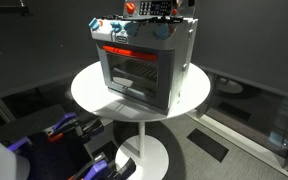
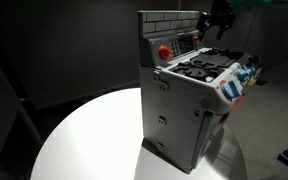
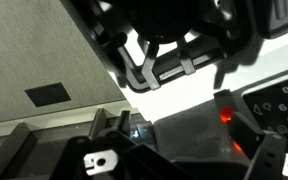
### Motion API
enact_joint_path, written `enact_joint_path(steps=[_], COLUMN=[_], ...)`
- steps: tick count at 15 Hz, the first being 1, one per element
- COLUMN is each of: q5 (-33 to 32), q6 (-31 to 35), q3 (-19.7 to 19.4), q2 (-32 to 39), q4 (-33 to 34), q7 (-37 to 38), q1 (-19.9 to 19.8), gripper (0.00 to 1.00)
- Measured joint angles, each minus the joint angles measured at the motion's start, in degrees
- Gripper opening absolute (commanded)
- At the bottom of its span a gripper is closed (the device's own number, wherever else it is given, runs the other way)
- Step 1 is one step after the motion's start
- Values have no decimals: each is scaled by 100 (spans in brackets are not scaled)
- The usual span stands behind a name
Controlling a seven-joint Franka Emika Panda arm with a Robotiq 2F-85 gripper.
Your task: Push the top right button on the toy stove
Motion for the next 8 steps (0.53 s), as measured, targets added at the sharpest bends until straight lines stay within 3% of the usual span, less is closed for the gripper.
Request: enact_joint_path(steps=[8], q5=[376], q6=[-1474], q3=[-34], q2=[-564], q4=[-91], q7=[-264], q1=[-16], gripper=[100])
